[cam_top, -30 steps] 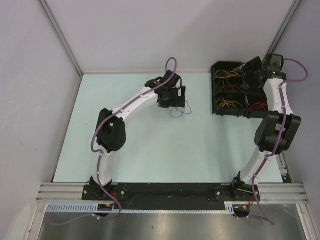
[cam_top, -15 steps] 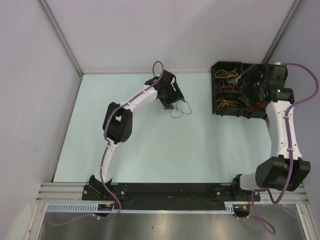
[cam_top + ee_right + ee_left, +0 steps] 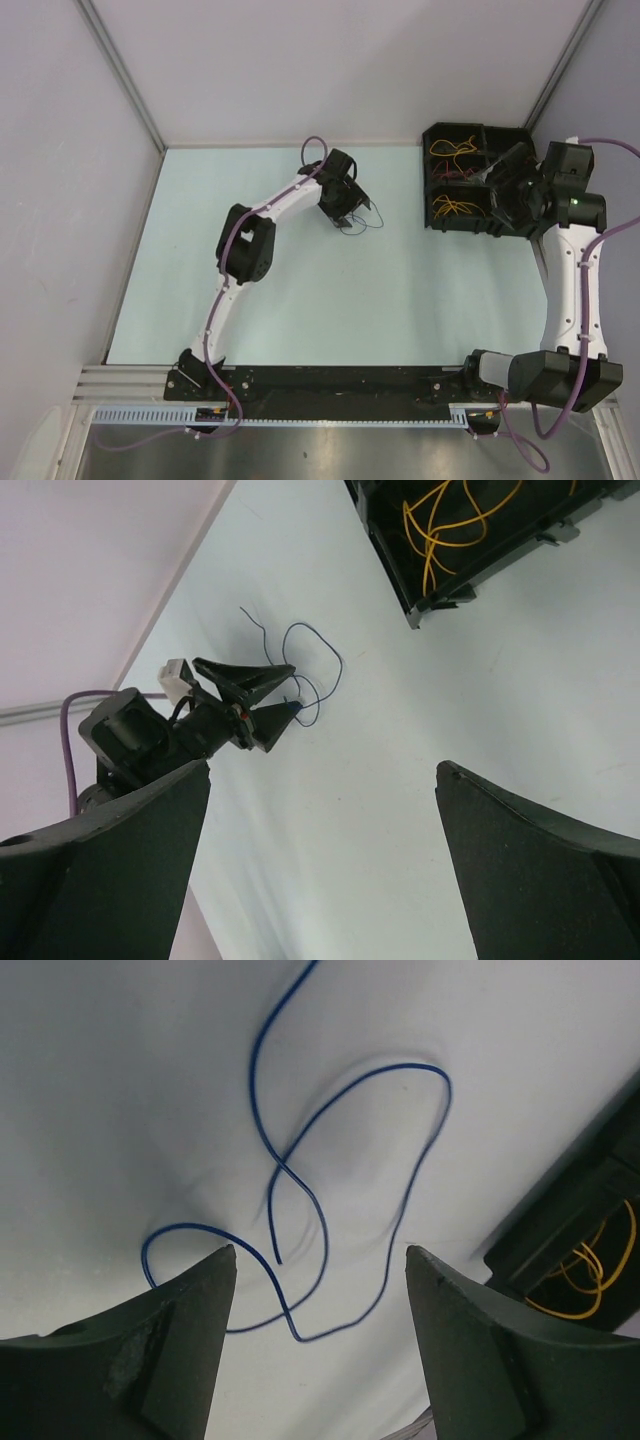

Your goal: Untangle the cables

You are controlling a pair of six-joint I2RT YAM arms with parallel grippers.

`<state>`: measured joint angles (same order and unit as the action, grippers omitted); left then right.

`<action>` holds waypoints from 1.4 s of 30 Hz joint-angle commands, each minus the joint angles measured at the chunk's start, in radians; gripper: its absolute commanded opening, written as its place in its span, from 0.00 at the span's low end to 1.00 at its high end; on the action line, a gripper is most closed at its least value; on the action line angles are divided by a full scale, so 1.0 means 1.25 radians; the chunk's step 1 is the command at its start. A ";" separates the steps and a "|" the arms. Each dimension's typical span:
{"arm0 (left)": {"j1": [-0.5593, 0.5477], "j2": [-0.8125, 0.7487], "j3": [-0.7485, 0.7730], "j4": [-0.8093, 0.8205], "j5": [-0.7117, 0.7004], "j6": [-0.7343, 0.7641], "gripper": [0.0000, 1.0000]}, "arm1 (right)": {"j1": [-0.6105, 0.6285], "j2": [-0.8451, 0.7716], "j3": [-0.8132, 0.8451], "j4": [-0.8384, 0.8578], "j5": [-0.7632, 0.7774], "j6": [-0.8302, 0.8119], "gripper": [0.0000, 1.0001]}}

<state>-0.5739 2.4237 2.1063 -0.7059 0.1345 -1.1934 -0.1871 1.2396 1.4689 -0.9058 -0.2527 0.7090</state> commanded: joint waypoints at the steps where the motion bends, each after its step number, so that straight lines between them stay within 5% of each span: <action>1: -0.003 0.029 0.026 -0.012 0.000 -0.061 0.72 | -0.029 -0.021 -0.008 -0.024 -0.014 -0.033 1.00; 3: -0.004 0.037 0.022 0.005 0.013 -0.067 0.69 | -0.039 -0.020 -0.008 -0.026 -0.019 -0.039 1.00; 11: -0.001 0.061 0.038 0.053 0.042 -0.033 0.00 | -0.043 -0.003 -0.008 -0.034 -0.025 -0.055 1.00; 24: 0.000 -0.184 -0.141 0.246 0.244 0.166 0.00 | 0.022 0.126 -0.008 0.058 -0.300 -0.036 1.00; 42: -0.017 -0.496 -0.358 0.269 0.297 0.190 0.00 | 0.204 0.233 -0.010 0.100 -0.338 -0.114 0.98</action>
<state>-0.5823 1.8820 1.7035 -0.4011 0.4793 -0.9588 0.0406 1.5280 1.4536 -0.8440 -0.6266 0.5861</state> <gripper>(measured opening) 0.011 0.989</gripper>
